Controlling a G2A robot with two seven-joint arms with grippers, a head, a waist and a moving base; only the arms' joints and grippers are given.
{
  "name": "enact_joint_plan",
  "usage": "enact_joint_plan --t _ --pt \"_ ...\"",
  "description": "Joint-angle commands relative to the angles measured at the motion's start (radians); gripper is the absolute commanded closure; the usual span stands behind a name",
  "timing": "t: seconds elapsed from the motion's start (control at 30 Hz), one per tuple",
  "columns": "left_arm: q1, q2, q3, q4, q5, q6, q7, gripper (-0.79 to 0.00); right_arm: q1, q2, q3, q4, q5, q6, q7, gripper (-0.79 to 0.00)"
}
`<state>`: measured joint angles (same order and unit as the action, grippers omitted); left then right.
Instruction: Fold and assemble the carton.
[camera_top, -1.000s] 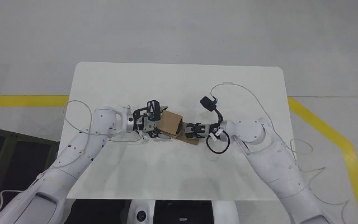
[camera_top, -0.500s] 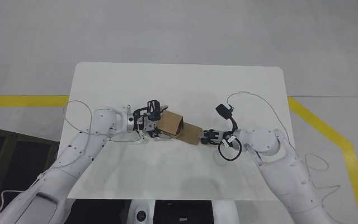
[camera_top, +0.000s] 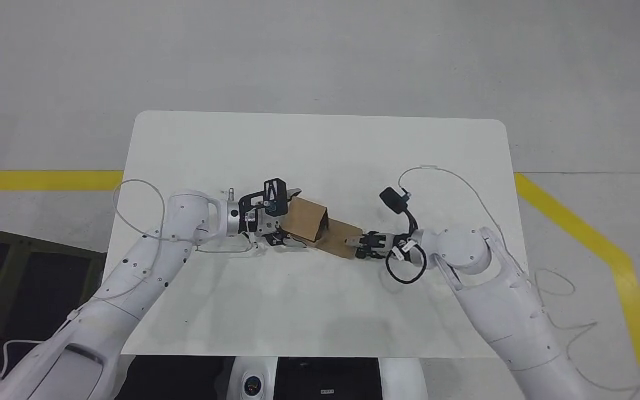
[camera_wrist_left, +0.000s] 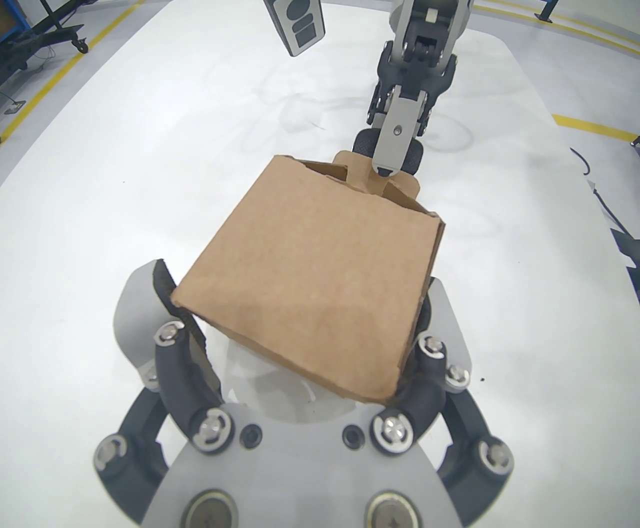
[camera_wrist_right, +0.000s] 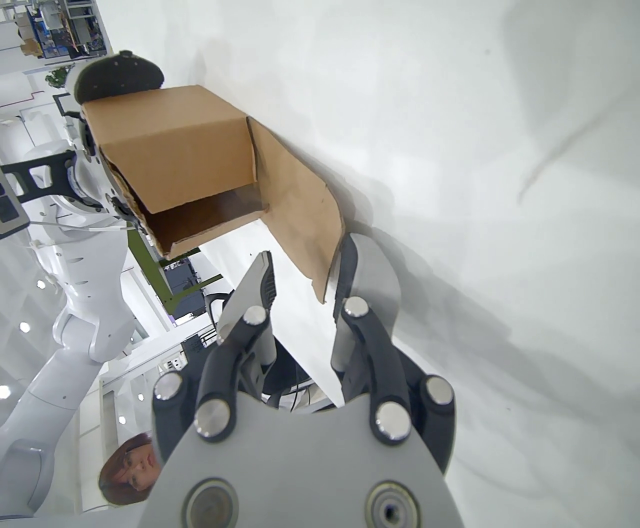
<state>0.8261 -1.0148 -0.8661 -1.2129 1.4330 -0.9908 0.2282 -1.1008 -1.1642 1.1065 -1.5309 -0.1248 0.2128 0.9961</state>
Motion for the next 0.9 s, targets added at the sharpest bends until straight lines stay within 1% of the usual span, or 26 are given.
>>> enact_joint_plan --t 0.0,0.17,0.33,0.53,0.77,0.83,0.87 --pt "0.000 0.000 -0.001 -0.001 0.001 -0.001 -0.001 -0.785 0.016 -0.004 -0.010 0.016 0.017 -0.011 -0.007 -0.252" --pt "0.001 -0.001 -0.003 -0.002 0.005 -0.005 -0.001 -0.785 0.042 -0.013 -0.027 0.045 0.090 -0.062 -0.004 -0.246" --pt "0.003 -0.002 -0.006 -0.002 0.006 -0.006 -0.002 -0.785 0.049 -0.015 -0.028 0.030 0.133 -0.108 -0.012 -0.256" --pt "0.005 -0.004 -0.008 -0.004 0.011 -0.005 -0.003 -0.785 0.062 -0.017 -0.043 -0.012 0.137 -0.115 -0.009 -0.280" --pt "0.006 -0.005 -0.011 -0.003 0.012 -0.008 -0.006 -0.785 0.088 -0.023 -0.064 -0.006 0.162 -0.122 -0.018 -0.296" --pt "0.006 -0.005 -0.012 -0.003 0.015 -0.011 -0.006 -0.785 0.086 -0.025 -0.061 0.001 0.195 -0.139 -0.030 -0.326" --pt "0.006 -0.005 -0.013 -0.003 0.016 -0.011 -0.006 -0.785 0.087 -0.025 -0.062 0.003 0.197 -0.140 -0.032 -0.326"
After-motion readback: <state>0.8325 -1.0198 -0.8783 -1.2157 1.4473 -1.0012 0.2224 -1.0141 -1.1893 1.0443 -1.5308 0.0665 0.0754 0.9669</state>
